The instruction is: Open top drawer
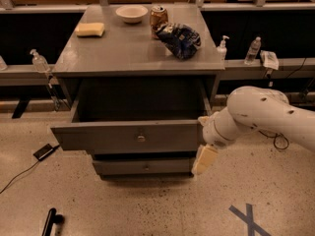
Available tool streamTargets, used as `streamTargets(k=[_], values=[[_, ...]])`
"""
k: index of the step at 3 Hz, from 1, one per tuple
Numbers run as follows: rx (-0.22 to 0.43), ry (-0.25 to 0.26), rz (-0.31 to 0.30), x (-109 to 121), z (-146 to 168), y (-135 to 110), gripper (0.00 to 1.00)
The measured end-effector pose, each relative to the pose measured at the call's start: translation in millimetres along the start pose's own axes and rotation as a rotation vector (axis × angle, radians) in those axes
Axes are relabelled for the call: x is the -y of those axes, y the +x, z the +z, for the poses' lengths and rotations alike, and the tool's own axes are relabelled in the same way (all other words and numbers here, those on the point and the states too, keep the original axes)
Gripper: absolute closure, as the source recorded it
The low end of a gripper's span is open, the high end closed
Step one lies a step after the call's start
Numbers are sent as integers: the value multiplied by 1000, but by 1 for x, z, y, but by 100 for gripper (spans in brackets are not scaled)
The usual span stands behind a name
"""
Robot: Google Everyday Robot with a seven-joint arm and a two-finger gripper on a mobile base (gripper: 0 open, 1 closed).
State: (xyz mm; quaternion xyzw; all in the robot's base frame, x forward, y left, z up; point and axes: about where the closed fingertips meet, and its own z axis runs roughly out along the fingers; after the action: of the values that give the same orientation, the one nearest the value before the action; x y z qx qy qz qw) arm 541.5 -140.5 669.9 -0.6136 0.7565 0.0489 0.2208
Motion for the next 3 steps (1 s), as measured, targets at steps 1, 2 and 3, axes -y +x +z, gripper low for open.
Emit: streamTargets(k=[1, 2, 3], values=[[-25, -1, 9, -25, -11, -2, 0], [-6, 52, -31, -29, -25, -18, 0], [43, 143, -95, -10, -38, -34, 0]])
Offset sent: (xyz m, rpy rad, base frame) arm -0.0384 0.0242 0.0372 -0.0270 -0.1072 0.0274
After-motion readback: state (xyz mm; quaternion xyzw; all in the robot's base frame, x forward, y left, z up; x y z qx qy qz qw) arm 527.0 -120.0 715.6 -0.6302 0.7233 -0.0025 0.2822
